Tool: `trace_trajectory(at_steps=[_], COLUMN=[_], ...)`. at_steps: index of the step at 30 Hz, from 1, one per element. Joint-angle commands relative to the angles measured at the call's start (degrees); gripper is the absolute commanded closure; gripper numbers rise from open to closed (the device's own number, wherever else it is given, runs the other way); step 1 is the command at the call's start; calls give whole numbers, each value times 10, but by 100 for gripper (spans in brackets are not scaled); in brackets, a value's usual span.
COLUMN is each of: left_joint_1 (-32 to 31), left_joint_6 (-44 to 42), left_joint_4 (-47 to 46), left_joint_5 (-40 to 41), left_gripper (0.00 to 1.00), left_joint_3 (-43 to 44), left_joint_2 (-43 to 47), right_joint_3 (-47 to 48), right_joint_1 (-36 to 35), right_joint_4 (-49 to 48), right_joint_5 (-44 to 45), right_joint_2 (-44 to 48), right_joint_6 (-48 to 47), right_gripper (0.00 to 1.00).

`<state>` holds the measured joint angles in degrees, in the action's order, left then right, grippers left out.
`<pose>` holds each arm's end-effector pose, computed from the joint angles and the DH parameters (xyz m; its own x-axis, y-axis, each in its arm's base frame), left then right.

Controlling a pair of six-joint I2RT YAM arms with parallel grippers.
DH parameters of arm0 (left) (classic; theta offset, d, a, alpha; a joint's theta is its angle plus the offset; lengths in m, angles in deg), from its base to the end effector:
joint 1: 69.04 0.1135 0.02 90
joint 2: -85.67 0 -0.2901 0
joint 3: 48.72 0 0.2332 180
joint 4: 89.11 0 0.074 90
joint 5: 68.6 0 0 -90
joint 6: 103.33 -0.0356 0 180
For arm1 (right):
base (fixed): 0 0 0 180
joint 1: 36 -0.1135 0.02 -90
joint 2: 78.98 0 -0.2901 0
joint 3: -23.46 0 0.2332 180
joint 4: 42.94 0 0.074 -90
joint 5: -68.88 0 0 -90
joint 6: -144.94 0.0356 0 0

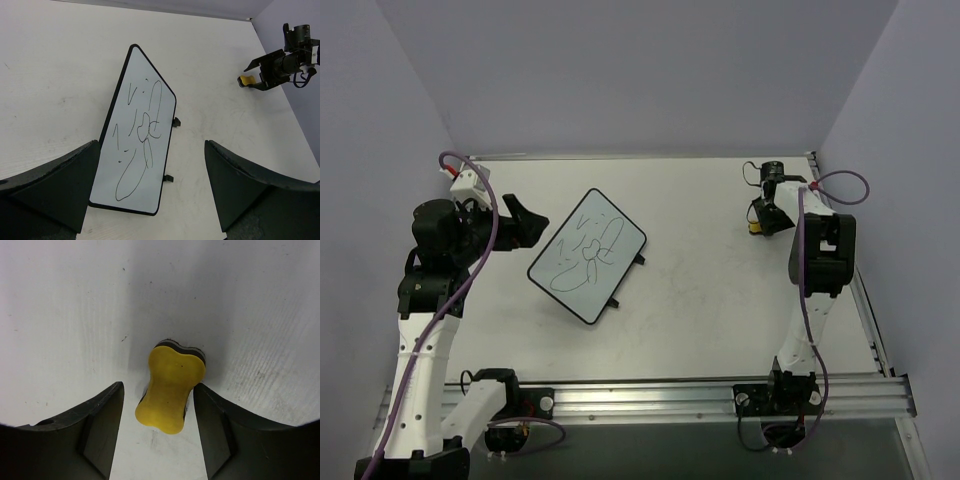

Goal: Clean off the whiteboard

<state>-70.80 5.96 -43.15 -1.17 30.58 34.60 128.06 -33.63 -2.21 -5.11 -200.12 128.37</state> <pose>0.1445 -0.0181 0.4169 -0.4174 -0.2924 -0.8604 0.2711 0.8637 -0.4250 0.4513 -0.0285 0.2044 -0.0588 0.9245 -0.3766 0.8594 0.2388 0.4521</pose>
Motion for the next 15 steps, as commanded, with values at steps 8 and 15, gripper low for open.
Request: trace_trajectory(at_steps=[8,15], left_joint_1=[4,4], left_joint_6=[3,3], left_joint_4=[-27,-27], left_joint_5=[-9,-9], left_gripper=[6,6], left_joint_3=[3,4], left_joint_2=[0,0], right_joint_3=[15,15], right_joint_1=[6,6], right_joint_4=[37,36], right_joint_5=[2,12], right_joint_2=[-20,-23], right_joint_6=[11,-4], right_gripper=[49,61])
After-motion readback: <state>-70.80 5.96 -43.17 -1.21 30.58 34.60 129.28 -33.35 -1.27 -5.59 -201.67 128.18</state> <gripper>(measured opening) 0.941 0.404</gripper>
